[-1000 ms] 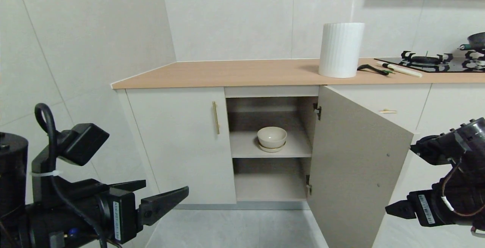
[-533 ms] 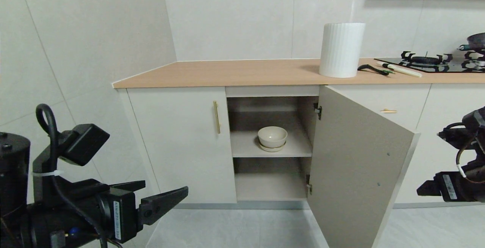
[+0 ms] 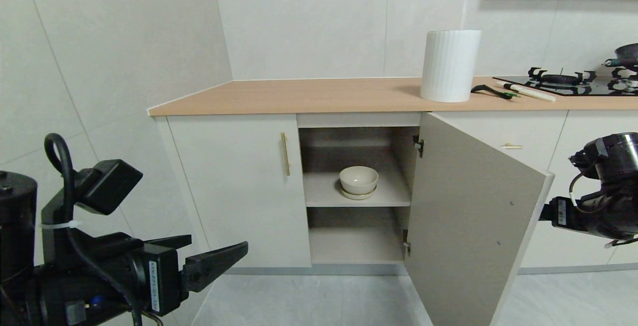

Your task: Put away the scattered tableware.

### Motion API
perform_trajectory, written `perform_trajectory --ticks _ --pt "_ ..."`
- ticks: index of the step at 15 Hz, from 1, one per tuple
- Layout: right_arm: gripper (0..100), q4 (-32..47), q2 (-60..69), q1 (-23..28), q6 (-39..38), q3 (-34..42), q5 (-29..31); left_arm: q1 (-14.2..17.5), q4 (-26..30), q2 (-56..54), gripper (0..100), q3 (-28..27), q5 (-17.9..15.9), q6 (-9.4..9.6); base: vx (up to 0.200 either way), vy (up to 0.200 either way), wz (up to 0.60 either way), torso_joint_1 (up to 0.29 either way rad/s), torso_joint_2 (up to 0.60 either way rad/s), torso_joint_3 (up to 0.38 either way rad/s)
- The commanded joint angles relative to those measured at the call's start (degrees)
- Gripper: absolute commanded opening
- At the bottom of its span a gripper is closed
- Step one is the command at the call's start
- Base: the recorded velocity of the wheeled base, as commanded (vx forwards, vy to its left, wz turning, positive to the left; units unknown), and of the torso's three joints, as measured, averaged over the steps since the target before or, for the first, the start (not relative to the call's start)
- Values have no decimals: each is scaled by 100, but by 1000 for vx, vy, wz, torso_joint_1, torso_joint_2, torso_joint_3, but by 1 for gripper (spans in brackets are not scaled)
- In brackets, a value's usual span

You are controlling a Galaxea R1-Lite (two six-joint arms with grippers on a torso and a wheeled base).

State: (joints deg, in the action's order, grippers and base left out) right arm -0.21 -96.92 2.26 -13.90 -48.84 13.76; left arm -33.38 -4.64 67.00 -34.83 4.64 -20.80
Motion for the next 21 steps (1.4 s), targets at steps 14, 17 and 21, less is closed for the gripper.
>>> perform_trajectory --ticks 14,17,21 --pt "100 -111 -1242 -1737 -421 -662 -489 16 -186 41 100 -15 19 -74 0 0 0 0 0 0" --pt "100 -111 -1629 -2185 -421 -1190 -664 33 -177 68 100 -15 37 -74 0 0 0 0 0 0" --pt "100 -111 -1787 -2458 -412 -1541 -744 42 -186 68 100 -15 45 -74 0 0 0 0 0 0"
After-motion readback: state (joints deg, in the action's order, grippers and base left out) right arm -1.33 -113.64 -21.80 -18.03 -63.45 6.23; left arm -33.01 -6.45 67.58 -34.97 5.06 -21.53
